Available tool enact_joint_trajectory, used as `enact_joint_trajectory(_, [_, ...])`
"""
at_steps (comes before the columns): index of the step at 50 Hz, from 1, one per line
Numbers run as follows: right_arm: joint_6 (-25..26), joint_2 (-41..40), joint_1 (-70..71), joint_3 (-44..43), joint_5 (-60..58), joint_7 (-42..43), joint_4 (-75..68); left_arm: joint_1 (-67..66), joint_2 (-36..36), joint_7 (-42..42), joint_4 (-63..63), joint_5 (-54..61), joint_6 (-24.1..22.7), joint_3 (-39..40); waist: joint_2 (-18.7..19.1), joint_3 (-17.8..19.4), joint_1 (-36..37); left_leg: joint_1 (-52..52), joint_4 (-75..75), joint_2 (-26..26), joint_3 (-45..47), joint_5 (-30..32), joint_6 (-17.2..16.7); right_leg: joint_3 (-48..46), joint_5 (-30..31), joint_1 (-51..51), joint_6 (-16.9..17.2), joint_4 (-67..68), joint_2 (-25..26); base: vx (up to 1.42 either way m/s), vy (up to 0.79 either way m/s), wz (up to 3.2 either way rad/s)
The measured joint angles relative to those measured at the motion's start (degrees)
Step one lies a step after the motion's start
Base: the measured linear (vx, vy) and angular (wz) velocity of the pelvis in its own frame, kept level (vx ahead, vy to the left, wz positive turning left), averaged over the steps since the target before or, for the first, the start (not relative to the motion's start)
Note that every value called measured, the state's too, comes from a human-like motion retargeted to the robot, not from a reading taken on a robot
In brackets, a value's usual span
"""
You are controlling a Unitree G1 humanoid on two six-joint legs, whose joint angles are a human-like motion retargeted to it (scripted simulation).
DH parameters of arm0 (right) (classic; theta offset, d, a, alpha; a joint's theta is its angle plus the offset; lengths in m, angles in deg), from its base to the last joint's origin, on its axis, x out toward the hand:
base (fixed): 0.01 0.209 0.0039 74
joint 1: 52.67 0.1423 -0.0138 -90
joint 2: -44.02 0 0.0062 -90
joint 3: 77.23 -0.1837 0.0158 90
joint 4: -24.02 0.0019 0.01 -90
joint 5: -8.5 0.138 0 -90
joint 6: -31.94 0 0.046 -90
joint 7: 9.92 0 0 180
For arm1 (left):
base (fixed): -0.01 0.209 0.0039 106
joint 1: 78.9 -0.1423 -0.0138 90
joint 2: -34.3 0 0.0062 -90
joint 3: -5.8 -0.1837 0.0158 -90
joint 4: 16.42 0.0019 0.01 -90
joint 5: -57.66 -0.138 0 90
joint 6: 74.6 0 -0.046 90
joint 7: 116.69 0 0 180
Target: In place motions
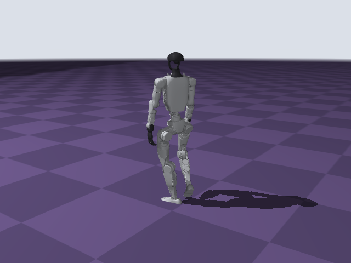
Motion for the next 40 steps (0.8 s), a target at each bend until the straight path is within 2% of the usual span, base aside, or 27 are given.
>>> enact_joint_trajectory(2, [0.49, 2.58, -3.7, -2.62, 1.03, -0.33, -5.19, 4.15, -0.55, 4.65, -7.54, 2.11, -0.37, -4.45, 1.51, 1.49, -1.17, -0.53, 0.4, 1.12, -1.19, -0.14, 0.45, 1.48, -3.14, -8.75, 0.29, 16.75, -2.32, -0.03, -0.2, 0.83])
enact_joint_trajectory(3, [1.15, 3.44, -5.64, -4.04, 0.52, -0.79, -8.07, 6.39, -0.4, 7.71, -11.37, 3.98, -0.38, -6.52, 3.62, 1.74, -2.8, -2.03, 1.34, 2.95, -2.73, -0.24, 0.62, 1.21, -4.54, -13.47, 0.31, 23.71, -2.26, -0.06, -0.17, 0.71])
enact_joint_trajectory(5, [3.9, 4.89, -8.87, -5.15, -1.11, -0.84, -14.19, 9.68, -0.97, 9.66, -19.84, 4.84, -0.68, -4.21, 6.65, 2.36, -8.11, -5.38, 3.07, 5.21, -5.61, -0.52, 1.07, 1.46, -6.99, -23.91, 0.49, 35.7, -2.96, -0.12, -0.1, 0.73])
enact_joint_trajectory(7, [6.56, 7.53, -11.92, -5.61, -0.82, 0.42, -21.38, 11.99, -2.09, 8.46, -28.44, 5.51, -2.8, -1.95, 9.49, 2.61, -12.23, -8.94, 5.1, 7.28, -8.14, -0.67, 1.56, -0.4, -9.45, -33.37, -1.99, 44.56, -4.93, -0.01, 0.0, 0.69])
enact_joint_trajectory(10, [11.56, 10.5, -18.16, -6.15, 0.16, 0.03, -25.74, 15.88, -1.69, 4.45, -39.47, 10.22, -6.63, -4.71, 13.02, 4.0, -15.14, -12.03, 7.52, 10.99, -11.55, -0.97, 1.28, -4.51, -11.46, -42.43, -5.14, 50.27, -7.07, 0.0, 0.02, 0.4])
enact_joint_trajectory(13, [14.56, 10.56, -24.38, -7.26, -2.47, 3.44, -25.74, 18.47, -1.59, -0.5, -44.88, 12.6, -10.05, -5.42, 13.53, 4.04, -16.74, -11.97, 7.78, 12.62, -12.24, -0.92, 1.31, -5.42, -10.94, -44.84, -4.98, 48.15, -5.82, 0.09, -0.12, 0.07])
enact_joint_trajectory(16, [14.03, 10.0, -27.63, -8.91, -3.73, 5.05, -25.74, 19.22, -1.89, -1.42, -47.08, 15.11, -12.23, -6.85, 11.76, 2.31, -14.9, -9.5, 5.45, 11.62, -10.3, -0.45, 0.97, -2.81, -9.76, -40.83, -4.24, 42.79, -3.5, 0.11, -0.1, -0.26])
enact_joint_trajectory(20, [13.36, 9.35, -27.62, -8.61, -3.79, 3.85, -25.74, 17.06, -2.66, -0.91, -46.24, 16.31, -11.85, -6.99, 10.08, -1.37, -12.82, -6.41, 0.95, 9.57, -7.41, 0.04, -0.31, -1.72, -7.16, -27.6, -3.32, 28.81, -0.03, 0.11, -0.03, -0.46])
enact_joint_trajectory(24, [12.27, 8.98, -20.61, -5.47, -3.43, 2.24, -25.74, 10.78, -3.45, 2.13, -42.22, 15.05, -9.6, -4.97, 5.39, -4.08, -8.37, -0.43, -2.59, 5.06, -1.39, -0.76, -1.33, 2.06, -4.13, -8.9, -3.41, 5.41, 3.82, 0.11, 0.04, -0.84])
enact_joint_trajectory(26, [10.71, 7.85, -16.65, -3.52, -3.66, 2.63, -24.62, 6.38, -4.76, 3.13, -39.56, 14.0, -8.51, -3.58, 3.04, -5.86, -6.23, 1.43, -3.75, 2.39, 1.01, -1.22, -1.79, 4.9, -1.37, 1.64, -3.29, -13.7, 6.68, 0.05, 0.03, -0.74])
enact_joint_trajectory(27, [9.96, 7.15, -14.52, -2.31, -3.84, 2.8, -23.35, 3.8, -5.62, 3.73, -38.05, 13.33, -7.92, -2.57, 1.69, -6.81, -5.43, 2.12, -4.14, 0.67, 1.99, -1.55, -1.92, 6.94, -1.47, 7.02, -3.1, -24.46, 8.21, 0.05, 0.03, -0.48])
enact_joint_trajectory(28, [9.33, 6.49, -12.6, -1.22, -4.11, 2.91, -21.77, 1.36, -6.5, 4.31, -36.67, 12.65, -7.42, -1.59, 0.64, -7.46, -5.32, 2.55, -4.28, -0.91, 2.26, -1.94, -1.95, 9.28, -5.92, 11.15, -2.76, -33.3, 9.71, 0.01, 0.04, -0.63])
enact_joint_trajectory(30, [8.7, 4.88, -8.62, 1.51, -5.44, 2.27, -17.86, -3.89, -7.44, 6.01, -33.94, 11.06, -6.5, 1.49, -2.06, -8.37, -2.59, 4.68, -4.82, -3.8, 6.46, -2.8, -2.53, 0.29, -12.52, 18.64, -5.77, -44.95, 5.78, -0.06, 0.06, -1.31])
enact_joint_trajectory(32, [9.16, 2.6, -4.98, 3.24, -7.02, -0.55, -13.39, -8.25, -7.87, 7.18, -30.34, 8.86, -5.59, 4.27, -4.3, -9.19, 0.36, 6.56, -5.94, -5.77, 9.89, -2.82, -3.23, -0.47, -11.93, 19.76, -7.99, -50.16, 3.84, -0.14, 0.06, -1.51])
enact_joint_trajectory(35, [9.03, 0.11, 0.93, 5.93, -7.37, -6.28, -5.47, -12.64, -8.44, 6.42, -23.82, 3.96, -4.59, 7.4, -6.08, -9.72, 4.76, 6.05, -6.46, -6.71, 13.65, -2.05, -3.89, 2.6, -10.41, 18.89, -8.01, -53.34, 3.43, -0.37, -0.01, -0.99])
enact_joint_trajectory(38, [5.47, -1.47, 6.0, 10.39, -6.72, -8.92, 3.58, -14.37, -6.98, 4.01, -16.62, 2.15, -4.73, 7.63, -5.6, -7.63, 3.42, 5.41, -6.5, -5.44, 13.63, -0.95, -4.35, 4.45, -11.04, 16.9, -8.57, -51.74, 3.86, -0.49, -0.2, 0.02])
enact_joint_trajectory(40, [2.4, -1.8, 8.38, 13.42, -6.57, -10.26, 9.42, -14.41, -5.57, 2.48, -10.44, 1.02, -4.68, 6.87, -4.85, -6.01, 0.5, 4.94, -6.51, -4.62, 11.53, -0.02, -4.27, 2.07, -11.17, 17.51, -8.68, -52.1, 4.25, -0.4, -0.18, 0.81])
